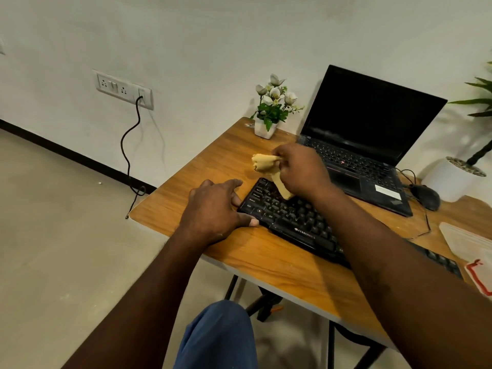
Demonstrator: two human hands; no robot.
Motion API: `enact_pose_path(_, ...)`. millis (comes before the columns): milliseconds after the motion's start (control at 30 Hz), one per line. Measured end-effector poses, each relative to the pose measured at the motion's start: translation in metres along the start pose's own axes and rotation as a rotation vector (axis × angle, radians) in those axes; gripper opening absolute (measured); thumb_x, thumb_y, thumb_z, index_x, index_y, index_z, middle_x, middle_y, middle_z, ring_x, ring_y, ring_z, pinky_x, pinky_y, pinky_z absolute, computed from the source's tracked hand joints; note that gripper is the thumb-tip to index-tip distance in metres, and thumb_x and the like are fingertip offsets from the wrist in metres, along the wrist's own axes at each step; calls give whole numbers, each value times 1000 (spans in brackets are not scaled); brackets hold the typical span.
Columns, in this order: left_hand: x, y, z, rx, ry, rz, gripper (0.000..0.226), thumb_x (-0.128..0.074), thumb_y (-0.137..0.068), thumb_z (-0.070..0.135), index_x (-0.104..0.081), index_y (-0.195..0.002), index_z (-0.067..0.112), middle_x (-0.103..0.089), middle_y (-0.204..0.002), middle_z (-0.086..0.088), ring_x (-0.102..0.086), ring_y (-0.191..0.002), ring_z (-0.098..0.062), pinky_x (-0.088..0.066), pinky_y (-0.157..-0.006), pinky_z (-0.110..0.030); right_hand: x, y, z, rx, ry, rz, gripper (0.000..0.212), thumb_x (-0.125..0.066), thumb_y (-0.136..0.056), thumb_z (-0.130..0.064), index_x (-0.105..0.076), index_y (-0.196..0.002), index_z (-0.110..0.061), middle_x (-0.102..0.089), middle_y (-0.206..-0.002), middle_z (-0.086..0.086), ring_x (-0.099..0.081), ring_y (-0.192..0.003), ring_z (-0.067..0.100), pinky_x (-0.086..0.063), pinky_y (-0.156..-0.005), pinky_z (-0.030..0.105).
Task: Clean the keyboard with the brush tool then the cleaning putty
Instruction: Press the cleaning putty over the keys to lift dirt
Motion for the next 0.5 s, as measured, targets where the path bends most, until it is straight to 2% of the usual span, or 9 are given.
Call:
enact_pose_path(133,0,0,-1,14,-19,-3,97,-82,-68,69,-43,-151,37,-62,-96,24,-46,-118,-12,-37,-106,-44,-34,-4,-25,193,236,-179,33,-63,-95,-19,-65,-125,-32,-65,-124,-8,-49,-115,20,-49,-92,43)
enact_pose_path(233,0,-1,-1,30,-21,-9,100,-82,-68,69,-40,-153,37,-62,-94,24,-46,-121,-13,-36,-108,-45,-41,-6,-26,210,216,-256,34,-58,-96,-17,-64,-125,-32,-62,-127,-10,-46,-114,17,-46,-92,41)
enact_pose_path(367,-1,-2,-2,34,-12,-10,102,-82,-68,69,-38,-154,37,-62,-93,23,-47,-123,-14,-34,-109,-45,-42,2,-38,306,234,-334,34,-56,-97,-17,-64,-125,-35,-60,-132,-11,-47,-116,18,-45,-98,45)
enact_pose_path(500,-1,-2,-2,22,-14,-7,102,-81,-69,69,-36,-155,37,-62,-93,23,-47,-124,-16,-34,-110,-47,-37,21,-64,400,253,-364,35,-56,-94,-17,-67,-125,-30,-63,-123,-8,-53,-113,19,-48,-96,45)
Point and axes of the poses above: each hand's wrist, its own y-axis away from the middle knuckle, its own x-axis out of the back of the hand, z = x × y, the point moved 9 cm from there along -y, towards the middle knuckle
